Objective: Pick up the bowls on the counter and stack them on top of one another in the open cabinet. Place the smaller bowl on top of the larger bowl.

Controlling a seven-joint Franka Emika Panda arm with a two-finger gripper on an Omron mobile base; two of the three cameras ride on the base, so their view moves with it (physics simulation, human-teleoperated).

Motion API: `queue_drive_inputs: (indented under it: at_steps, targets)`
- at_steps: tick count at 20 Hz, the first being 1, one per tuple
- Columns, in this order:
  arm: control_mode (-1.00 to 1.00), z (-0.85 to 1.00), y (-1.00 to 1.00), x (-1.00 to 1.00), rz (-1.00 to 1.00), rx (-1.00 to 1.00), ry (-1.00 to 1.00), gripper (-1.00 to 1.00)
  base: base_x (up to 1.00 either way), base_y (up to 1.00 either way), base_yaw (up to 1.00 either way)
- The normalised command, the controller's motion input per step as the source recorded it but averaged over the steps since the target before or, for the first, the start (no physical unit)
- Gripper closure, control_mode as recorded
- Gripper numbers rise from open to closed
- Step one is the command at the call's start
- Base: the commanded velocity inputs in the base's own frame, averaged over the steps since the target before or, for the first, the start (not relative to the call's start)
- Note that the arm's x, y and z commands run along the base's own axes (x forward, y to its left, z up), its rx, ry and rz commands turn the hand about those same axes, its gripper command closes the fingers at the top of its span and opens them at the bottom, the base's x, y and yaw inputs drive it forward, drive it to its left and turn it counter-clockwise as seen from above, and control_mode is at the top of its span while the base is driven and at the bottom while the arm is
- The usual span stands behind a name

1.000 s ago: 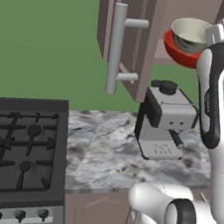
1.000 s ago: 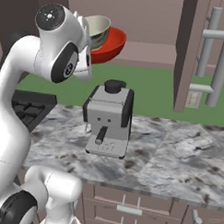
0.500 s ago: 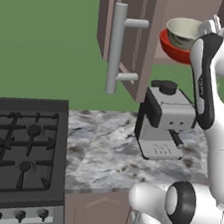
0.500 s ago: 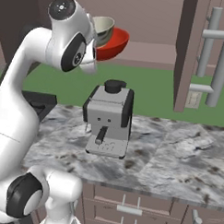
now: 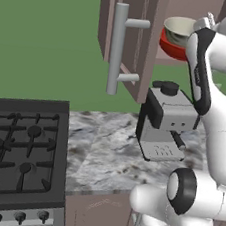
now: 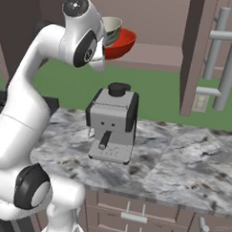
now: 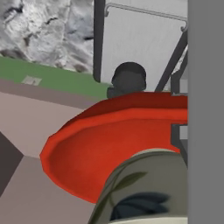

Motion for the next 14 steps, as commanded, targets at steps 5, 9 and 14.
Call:
queue_drive_inputs:
  at_steps: [5, 9, 14]
  targets:
    - [-1.00, -0.05, -0.01, 0.42, 0.00, 0.05, 0.00, 1.00, 0.00, 0.00, 0.00]
    - [-1.00, -0.04, -0.02, 0.36, 0.00, 0.03, 0.00, 1.00, 0.00, 0.00, 0.00]
    - [-1.00, -0.10, 0.00, 0.31, 0.00, 0.00, 0.00, 1.00, 0.00, 0.00, 0.00]
